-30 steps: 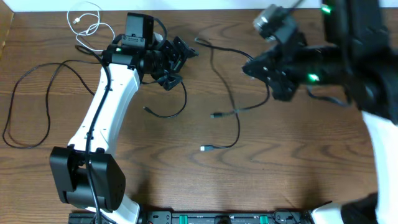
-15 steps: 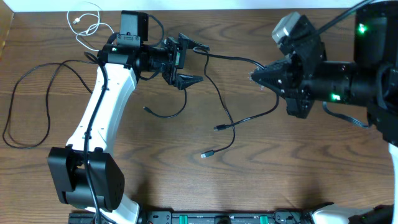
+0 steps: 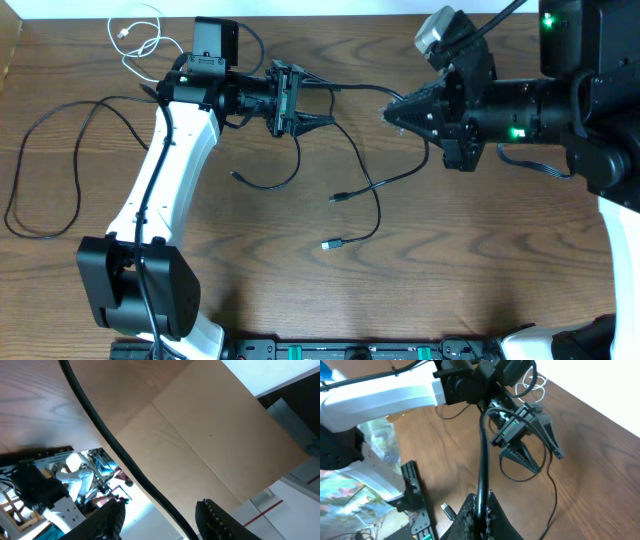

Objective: Untangle cables

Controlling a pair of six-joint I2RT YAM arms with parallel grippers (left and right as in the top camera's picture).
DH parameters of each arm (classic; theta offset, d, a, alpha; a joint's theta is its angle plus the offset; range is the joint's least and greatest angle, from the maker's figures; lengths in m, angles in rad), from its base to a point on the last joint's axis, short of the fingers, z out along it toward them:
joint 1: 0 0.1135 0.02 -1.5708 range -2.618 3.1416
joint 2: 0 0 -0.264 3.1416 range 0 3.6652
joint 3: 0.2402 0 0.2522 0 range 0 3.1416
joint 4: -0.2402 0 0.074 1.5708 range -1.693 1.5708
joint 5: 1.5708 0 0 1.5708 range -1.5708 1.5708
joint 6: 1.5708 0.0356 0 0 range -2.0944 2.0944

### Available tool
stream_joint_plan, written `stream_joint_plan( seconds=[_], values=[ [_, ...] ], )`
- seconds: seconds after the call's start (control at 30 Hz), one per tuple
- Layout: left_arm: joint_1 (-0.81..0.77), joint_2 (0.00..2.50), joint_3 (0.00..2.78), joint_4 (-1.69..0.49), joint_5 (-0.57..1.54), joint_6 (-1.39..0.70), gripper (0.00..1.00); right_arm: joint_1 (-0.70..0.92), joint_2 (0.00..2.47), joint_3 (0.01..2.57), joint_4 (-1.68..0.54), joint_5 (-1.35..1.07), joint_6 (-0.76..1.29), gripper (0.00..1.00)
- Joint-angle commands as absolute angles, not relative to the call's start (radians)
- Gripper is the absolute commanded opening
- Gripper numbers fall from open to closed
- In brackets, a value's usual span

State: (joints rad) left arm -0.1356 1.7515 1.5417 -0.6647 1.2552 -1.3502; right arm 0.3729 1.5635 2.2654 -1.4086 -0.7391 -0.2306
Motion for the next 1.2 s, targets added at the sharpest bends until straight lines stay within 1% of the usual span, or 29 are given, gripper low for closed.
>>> stream_joint_plan(
  seconds=[0.0, 0.23, 0.33, 0.5, 0.57, 0.67, 1.03, 1.17],
  values=[
    [-0.134, 1.727, 1.543, -0.663, 1.280, -1.368, 0.50, 0.374, 1.557, 2.276, -1.403, -0.793, -0.233, 0.01],
    [-0.134, 1.727, 1.543, -0.659, 1.327, -1.425, 0.50, 0.392, 1.557, 2.276, -1.419, -0.804, -0.244, 0.01],
    [-0.134, 1.727, 1.543, -0.616, 1.344, -1.428, 0.50, 0.413, 1.557, 2.275, -1.422, -0.804, -0.244, 0.01],
    [-0.134, 1.727, 1.543, -0.611, 1.352, -1.435, 0.50, 0.426, 1.557, 2.275, -1.421, -0.803, -0.244, 0.01],
    [-0.134, 1.727, 1.543, -0.610, 1.354, -1.435, 0.40, 0.425, 1.557, 2.275, -1.418, -0.803, -0.244, 0.01],
    [-0.134, 1.727, 1.543, -0.611, 1.354, -1.435, 0.34, 0.425, 1.557, 2.275, -1.412, -0.803, -0.244, 0.01],
    [-0.134, 1.727, 1.543, -0.611, 1.325, -1.434, 0.35, 0.424, 1.557, 2.275, -1.394, -0.677, -0.240, 0.01],
    [-0.134, 1.727, 1.543, -0.611, 1.323, -1.434, 0.35, 0.418, 1.557, 2.275, -1.390, -0.672, -0.240, 0.01]
  ],
)
